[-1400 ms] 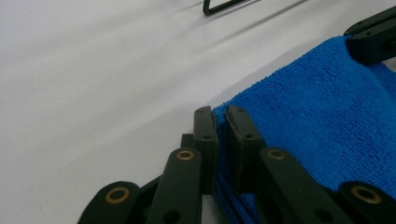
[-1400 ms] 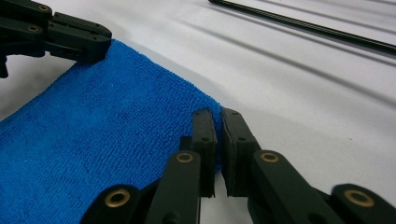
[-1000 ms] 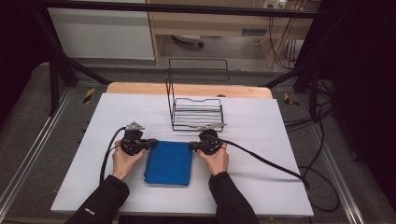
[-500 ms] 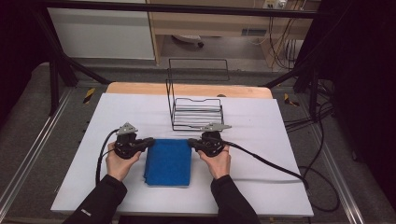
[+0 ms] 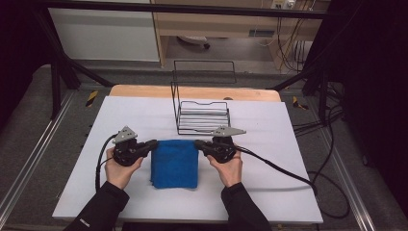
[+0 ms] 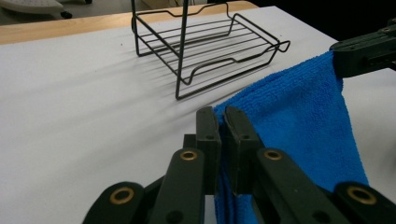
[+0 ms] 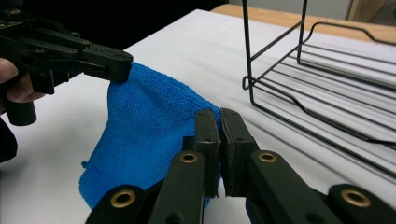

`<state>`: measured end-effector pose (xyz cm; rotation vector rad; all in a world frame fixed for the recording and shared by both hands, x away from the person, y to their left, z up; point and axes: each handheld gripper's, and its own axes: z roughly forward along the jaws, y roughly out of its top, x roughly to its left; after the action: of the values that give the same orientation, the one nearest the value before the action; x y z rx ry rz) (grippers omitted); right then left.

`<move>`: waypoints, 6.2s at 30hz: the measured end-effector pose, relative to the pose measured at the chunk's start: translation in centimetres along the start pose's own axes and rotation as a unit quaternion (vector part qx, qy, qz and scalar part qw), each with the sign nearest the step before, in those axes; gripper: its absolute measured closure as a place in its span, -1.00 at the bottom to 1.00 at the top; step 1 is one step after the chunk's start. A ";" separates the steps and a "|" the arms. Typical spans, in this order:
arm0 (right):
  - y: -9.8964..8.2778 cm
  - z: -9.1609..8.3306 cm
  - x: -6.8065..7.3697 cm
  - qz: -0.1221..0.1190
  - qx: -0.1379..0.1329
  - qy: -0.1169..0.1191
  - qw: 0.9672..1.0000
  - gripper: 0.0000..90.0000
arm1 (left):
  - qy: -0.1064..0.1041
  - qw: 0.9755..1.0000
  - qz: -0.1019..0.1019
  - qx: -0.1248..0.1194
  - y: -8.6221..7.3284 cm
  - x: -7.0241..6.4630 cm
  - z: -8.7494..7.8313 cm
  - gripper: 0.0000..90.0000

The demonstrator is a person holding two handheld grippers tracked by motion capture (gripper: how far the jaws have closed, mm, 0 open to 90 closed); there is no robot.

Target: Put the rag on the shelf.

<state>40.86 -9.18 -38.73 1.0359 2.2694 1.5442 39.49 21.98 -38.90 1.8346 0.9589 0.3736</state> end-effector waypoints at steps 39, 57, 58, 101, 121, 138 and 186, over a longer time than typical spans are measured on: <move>3.7 -4.0 2.0 -0.081 -0.056 -0.010 0.995 0.94 | 0.017 0.994 0.026 -0.105 2.4 -2.8 -3.3 0.88; 5.7 -5.8 2.7 -0.101 -0.094 -0.024 0.990 0.94 | 0.017 0.988 0.040 -0.146 4.5 -3.7 -4.1 0.88; 5.8 -5.9 2.8 -0.102 -0.096 -0.025 0.990 0.94 | 0.016 0.988 0.041 -0.147 4.6 -3.7 -4.1 0.88; 10.8 -11.0 2.0 -0.127 -0.166 -0.083 0.974 0.94 | 0.002 0.972 0.059 -0.226 12.2 -6.0 -3.2 0.88; 13.3 -12.4 1.2 -0.137 -0.191 -0.105 0.966 0.94 | 0.000 0.966 0.066 -0.249 15.2 -6.4 -2.5 0.88; 16.7 -13.8 0.0 -0.148 -0.207 -0.122 0.959 0.94 | 0.003 0.962 0.075 -0.263 19.3 -6.8 -2.1 0.88; 24.5 -11.7 -3.7 -0.154 -0.232 -0.153 0.948 0.94 | 0.048 0.955 0.077 -0.284 27.1 -4.1 -0.2 0.88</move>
<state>47.96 -15.07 -12.95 0.6914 1.6506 1.5471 48.85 13.76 -14.52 1.3709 0.6779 0.7564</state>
